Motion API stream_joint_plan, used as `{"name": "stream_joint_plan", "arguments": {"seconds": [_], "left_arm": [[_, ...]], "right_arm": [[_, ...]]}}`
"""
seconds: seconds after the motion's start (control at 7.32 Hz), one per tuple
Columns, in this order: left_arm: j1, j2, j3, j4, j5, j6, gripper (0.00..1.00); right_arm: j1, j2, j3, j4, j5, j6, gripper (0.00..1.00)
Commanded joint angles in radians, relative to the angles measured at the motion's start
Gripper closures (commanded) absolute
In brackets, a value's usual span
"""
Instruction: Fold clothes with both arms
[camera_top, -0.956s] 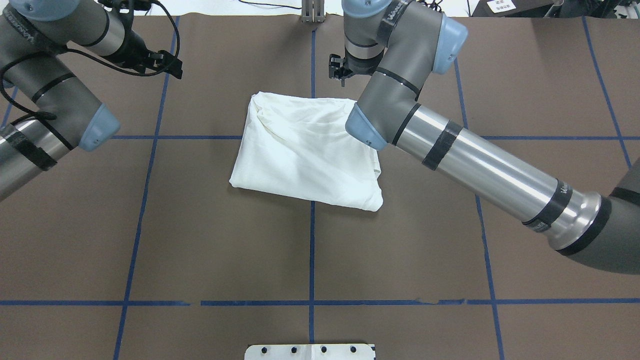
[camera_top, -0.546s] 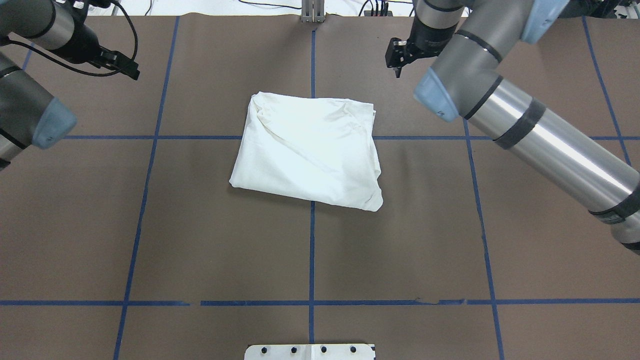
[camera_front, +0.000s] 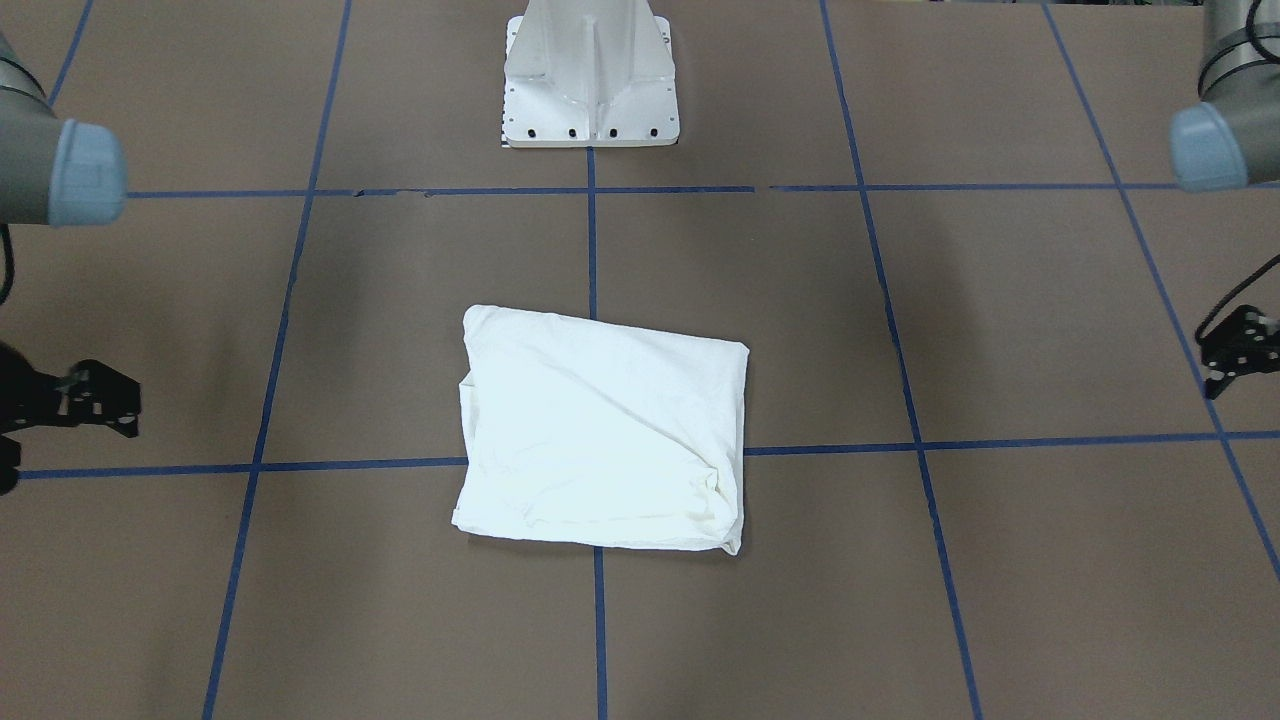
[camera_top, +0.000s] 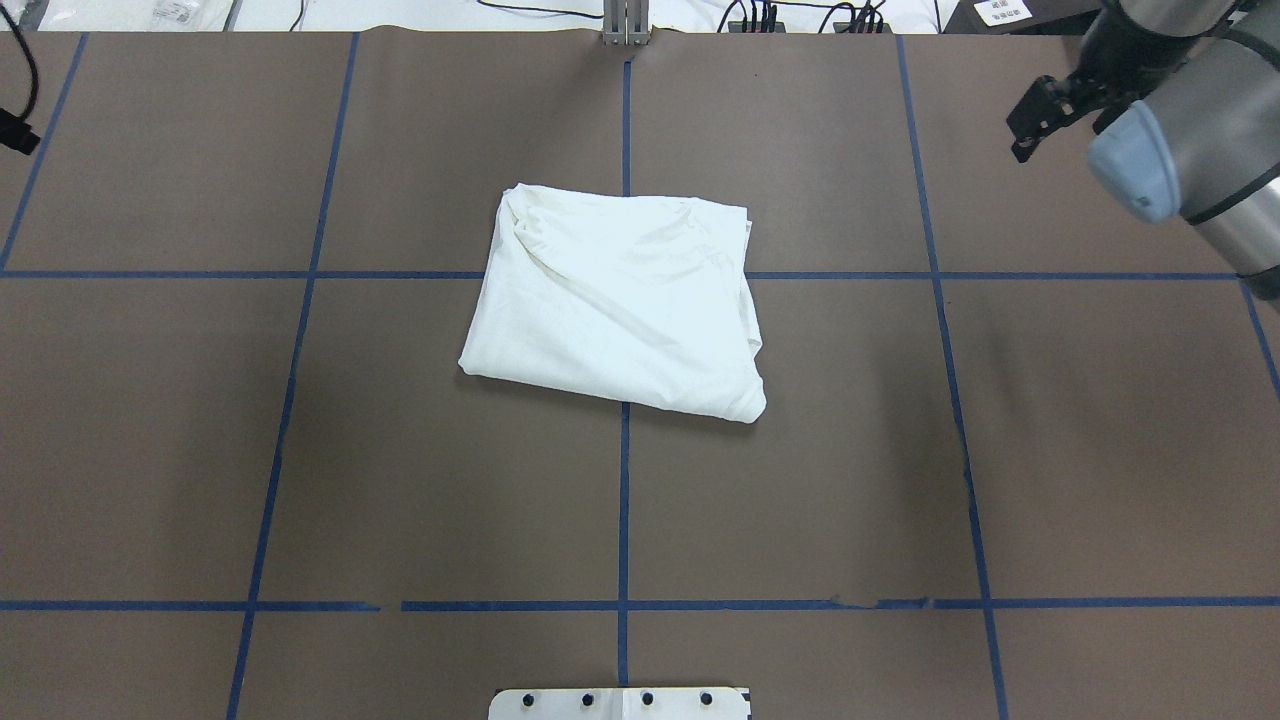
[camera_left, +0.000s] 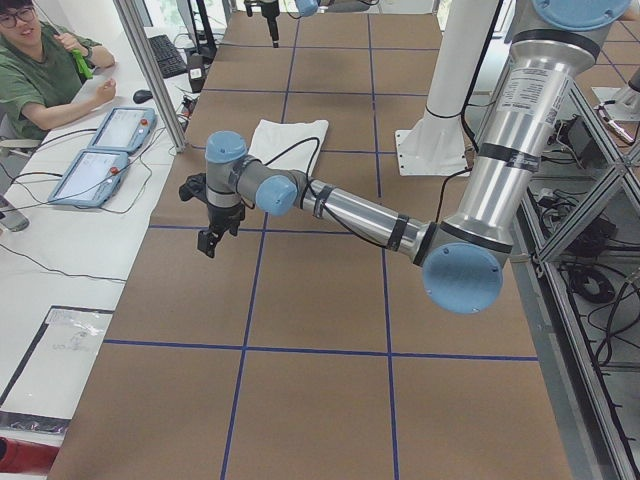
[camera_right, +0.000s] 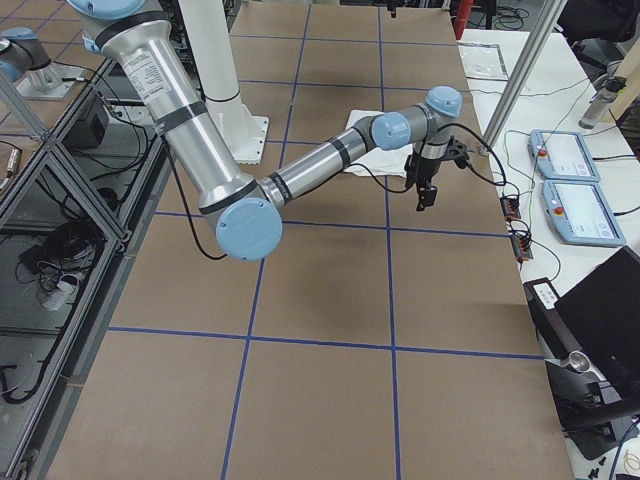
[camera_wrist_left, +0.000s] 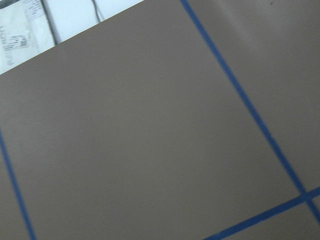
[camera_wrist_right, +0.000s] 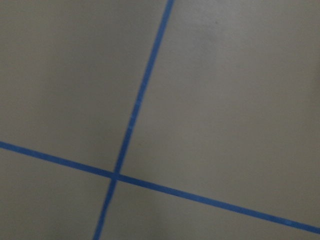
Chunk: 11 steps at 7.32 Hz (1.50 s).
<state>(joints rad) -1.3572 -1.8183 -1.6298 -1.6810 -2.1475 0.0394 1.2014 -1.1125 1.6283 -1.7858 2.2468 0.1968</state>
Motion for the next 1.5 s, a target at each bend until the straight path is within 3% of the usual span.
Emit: {"name": "stream_joint_plan", "arguments": {"seconds": [0.0, 0.27, 0.41, 1.37], "left_arm": [[-0.133, 0.197, -0.007, 0.037, -0.086, 0.097, 0.00], [-0.186, 0.331, -0.071, 0.038, -0.222, 0.097, 0.00], [-0.251, 0.399, -0.114, 0.027, -0.291, 0.096, 0.00], [-0.257, 0.422, -0.131, 0.035, -0.264, 0.088, 0.00]], "right_arm": [[0.084, -0.215, 0.126, -0.001, 0.043, -0.080, 0.00], [0.121, -0.395, 0.262, 0.005, 0.045, -0.080, 0.00], [0.122, -0.436, 0.287, 0.005, 0.045, -0.080, 0.00], [0.214, -0.570, 0.304, 0.023, 0.068, -0.139, 0.00]]}}
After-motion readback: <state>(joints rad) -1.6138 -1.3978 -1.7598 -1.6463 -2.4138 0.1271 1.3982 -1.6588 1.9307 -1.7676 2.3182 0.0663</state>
